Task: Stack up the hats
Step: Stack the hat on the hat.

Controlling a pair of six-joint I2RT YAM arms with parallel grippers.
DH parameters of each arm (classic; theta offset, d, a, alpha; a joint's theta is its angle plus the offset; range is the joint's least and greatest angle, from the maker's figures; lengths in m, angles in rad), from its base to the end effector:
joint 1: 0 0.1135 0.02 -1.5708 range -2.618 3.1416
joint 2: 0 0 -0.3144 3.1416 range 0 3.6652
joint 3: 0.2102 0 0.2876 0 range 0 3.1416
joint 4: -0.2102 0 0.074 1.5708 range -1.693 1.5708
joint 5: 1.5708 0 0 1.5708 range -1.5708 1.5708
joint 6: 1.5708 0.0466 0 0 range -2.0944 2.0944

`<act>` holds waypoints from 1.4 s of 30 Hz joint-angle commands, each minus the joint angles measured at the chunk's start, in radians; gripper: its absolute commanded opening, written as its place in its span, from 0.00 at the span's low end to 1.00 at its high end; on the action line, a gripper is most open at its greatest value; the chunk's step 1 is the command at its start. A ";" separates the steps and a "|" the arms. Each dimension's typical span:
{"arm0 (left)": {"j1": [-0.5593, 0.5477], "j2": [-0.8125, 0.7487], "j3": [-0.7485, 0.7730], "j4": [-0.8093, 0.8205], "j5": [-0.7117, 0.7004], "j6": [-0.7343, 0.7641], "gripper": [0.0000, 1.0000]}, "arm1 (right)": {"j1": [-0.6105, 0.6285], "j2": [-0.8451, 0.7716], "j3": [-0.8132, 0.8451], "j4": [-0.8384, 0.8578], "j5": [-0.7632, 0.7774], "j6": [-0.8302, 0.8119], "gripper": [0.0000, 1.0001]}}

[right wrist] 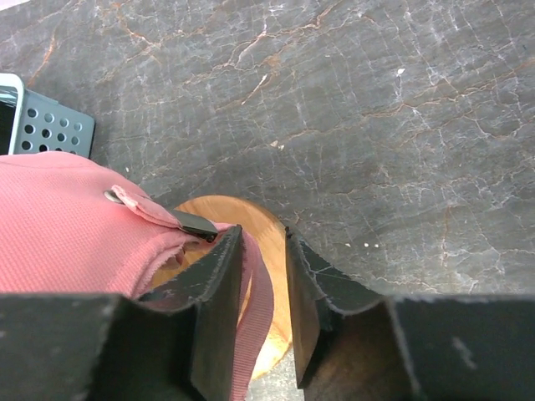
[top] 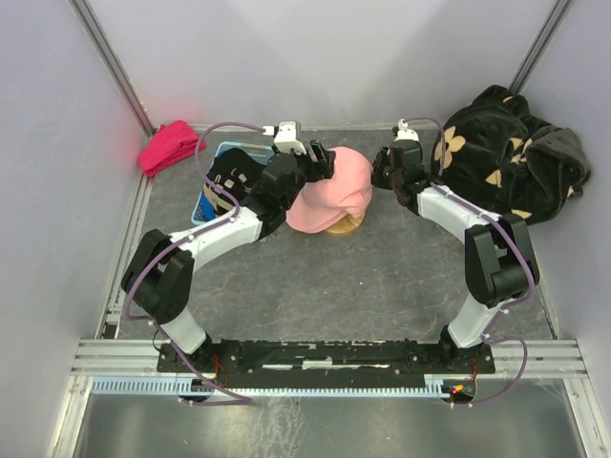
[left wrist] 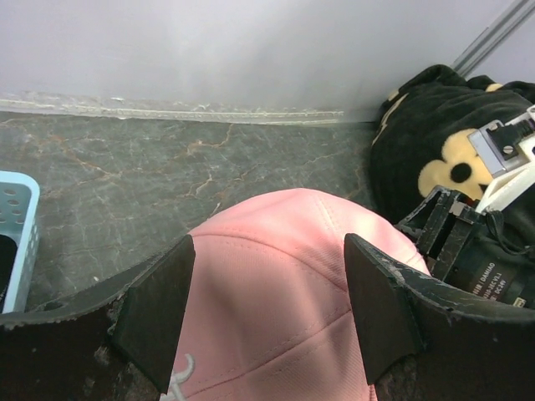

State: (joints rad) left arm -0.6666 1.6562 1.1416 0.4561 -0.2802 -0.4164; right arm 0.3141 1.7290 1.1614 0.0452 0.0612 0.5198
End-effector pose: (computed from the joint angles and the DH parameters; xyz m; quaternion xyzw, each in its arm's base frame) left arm 0.3536 -0.2618 0.3336 -0.0052 0.7267 -0.2631 0.6346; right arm 0.4226 0.1343 0.2632 0.1041 0.8592 0.1784 0.4682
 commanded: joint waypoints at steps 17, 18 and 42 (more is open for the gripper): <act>-0.041 0.030 0.033 0.038 0.025 -0.004 0.79 | 0.001 -0.148 -0.017 0.044 0.078 0.034 0.46; -0.042 0.035 0.037 0.037 0.026 -0.004 0.79 | 0.000 -0.149 -0.013 0.040 0.085 0.034 0.47; -0.045 0.021 0.036 0.041 -0.001 -0.001 0.79 | -0.020 -0.267 -0.105 0.193 0.087 0.075 0.51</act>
State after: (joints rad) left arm -0.6983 1.6936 1.1530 0.4732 -0.2817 -0.4183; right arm 0.2989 1.5063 1.0645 0.1711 0.1406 0.5827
